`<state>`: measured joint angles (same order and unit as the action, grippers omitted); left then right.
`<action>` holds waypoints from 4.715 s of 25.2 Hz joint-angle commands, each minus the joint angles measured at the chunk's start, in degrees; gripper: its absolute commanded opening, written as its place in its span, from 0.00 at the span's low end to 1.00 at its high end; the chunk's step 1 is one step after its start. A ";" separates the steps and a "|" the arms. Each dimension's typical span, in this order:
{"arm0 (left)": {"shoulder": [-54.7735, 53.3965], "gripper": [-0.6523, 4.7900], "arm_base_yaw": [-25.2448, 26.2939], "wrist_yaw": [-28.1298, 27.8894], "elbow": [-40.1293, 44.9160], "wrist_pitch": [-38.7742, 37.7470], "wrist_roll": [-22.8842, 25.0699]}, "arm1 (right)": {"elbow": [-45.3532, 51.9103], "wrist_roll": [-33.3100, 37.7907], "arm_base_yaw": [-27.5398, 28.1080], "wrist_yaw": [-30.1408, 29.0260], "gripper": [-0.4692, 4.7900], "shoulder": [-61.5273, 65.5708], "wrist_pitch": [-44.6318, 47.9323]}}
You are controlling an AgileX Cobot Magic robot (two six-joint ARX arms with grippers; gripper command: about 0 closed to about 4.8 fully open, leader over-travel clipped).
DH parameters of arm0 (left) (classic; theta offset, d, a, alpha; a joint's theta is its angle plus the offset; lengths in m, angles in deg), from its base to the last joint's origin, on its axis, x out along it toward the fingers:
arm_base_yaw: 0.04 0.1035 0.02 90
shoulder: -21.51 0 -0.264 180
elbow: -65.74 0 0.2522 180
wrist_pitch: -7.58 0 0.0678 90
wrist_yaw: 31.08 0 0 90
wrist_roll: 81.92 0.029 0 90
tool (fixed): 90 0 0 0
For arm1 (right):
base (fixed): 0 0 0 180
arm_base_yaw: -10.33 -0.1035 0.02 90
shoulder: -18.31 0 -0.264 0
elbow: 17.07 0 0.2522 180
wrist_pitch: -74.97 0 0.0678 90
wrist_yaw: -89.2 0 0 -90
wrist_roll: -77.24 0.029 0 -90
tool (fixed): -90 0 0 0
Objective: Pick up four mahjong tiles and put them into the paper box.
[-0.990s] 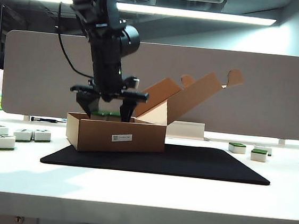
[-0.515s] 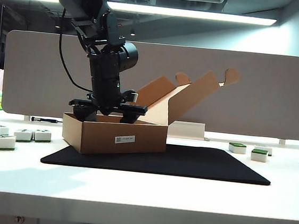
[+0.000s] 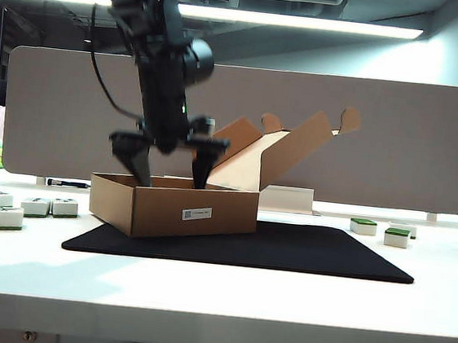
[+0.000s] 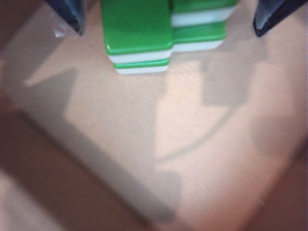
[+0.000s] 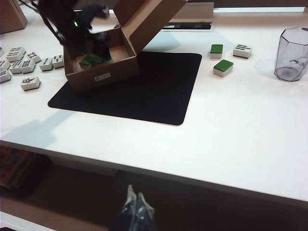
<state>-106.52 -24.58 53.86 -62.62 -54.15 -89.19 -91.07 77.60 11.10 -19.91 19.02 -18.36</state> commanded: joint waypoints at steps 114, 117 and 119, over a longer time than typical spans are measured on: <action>114.75 0.11 26.71 -8.61 112.72 47.84 -0.35 | -0.17 -0.20 0.00 -6.51 0.09 -0.72 9.09; 117.83 0.11 26.77 -8.61 113.94 46.95 -0.20 | -0.17 -0.22 0.00 -6.51 0.09 -0.72 9.09; 121.70 0.11 26.77 -8.59 114.27 41.53 -0.22 | -0.17 -0.22 0.00 -6.51 0.09 -0.72 9.09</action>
<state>14.27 2.16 45.06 51.78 -10.02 -89.43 -91.10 77.58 11.08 -26.36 19.02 -10.16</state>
